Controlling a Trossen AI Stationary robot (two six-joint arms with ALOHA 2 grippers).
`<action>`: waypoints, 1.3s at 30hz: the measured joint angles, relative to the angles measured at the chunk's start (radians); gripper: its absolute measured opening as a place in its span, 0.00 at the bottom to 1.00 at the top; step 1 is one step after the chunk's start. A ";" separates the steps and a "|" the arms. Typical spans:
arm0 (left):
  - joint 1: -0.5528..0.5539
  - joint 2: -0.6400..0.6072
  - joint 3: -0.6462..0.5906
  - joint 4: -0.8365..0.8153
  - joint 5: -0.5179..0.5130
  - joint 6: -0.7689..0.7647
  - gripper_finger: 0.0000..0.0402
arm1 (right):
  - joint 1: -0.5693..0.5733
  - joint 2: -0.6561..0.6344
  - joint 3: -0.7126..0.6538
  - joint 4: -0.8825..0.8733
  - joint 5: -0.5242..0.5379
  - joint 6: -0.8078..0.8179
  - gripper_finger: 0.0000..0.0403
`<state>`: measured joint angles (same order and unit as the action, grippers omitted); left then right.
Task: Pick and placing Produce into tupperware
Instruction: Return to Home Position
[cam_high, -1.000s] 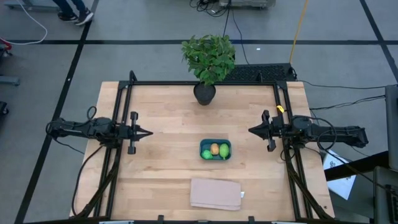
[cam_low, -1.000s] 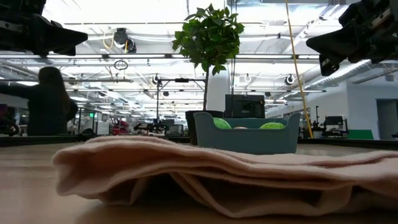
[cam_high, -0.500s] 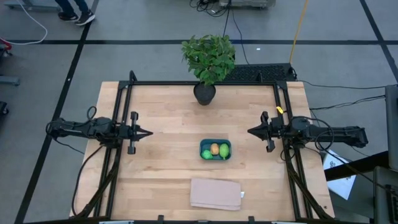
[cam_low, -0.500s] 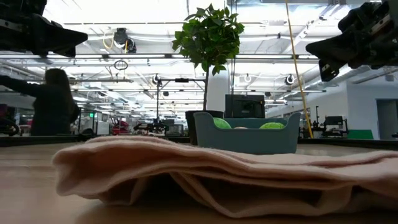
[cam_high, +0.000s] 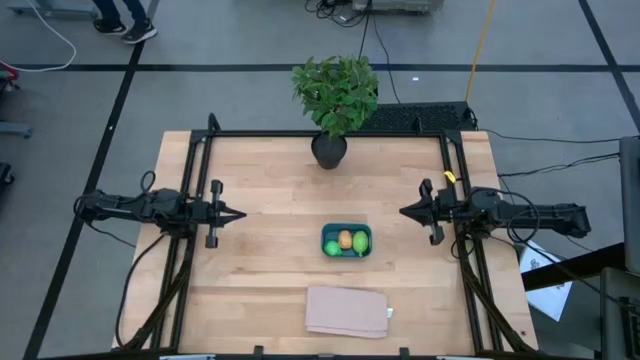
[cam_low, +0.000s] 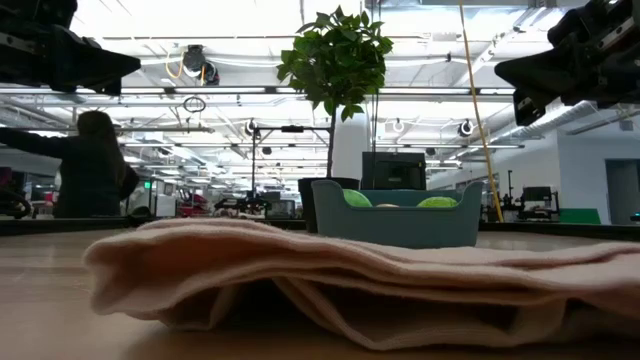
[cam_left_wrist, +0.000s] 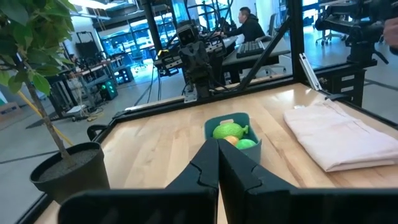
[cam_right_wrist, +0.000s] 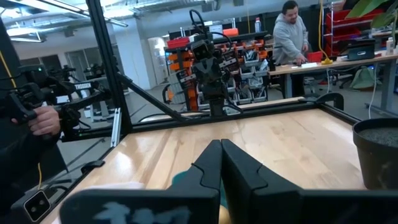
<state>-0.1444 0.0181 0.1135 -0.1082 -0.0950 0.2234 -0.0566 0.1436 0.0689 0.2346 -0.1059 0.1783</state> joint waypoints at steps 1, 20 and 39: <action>0.000 0.000 0.000 0.000 0.000 -0.006 0.00 | 0.000 0.000 0.000 -0.001 0.000 0.000 0.00; 0.000 0.000 0.000 -0.005 0.000 -0.013 0.01 | 0.000 -0.004 -0.014 0.016 0.000 0.000 0.00; 0.000 0.000 0.000 -0.006 0.000 -0.023 0.01 | 0.000 -0.003 -0.016 0.032 -0.001 0.011 0.00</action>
<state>-0.1444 0.0181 0.1135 -0.1143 -0.0952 0.2001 -0.0566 0.1406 0.0532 0.2670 -0.1070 0.1898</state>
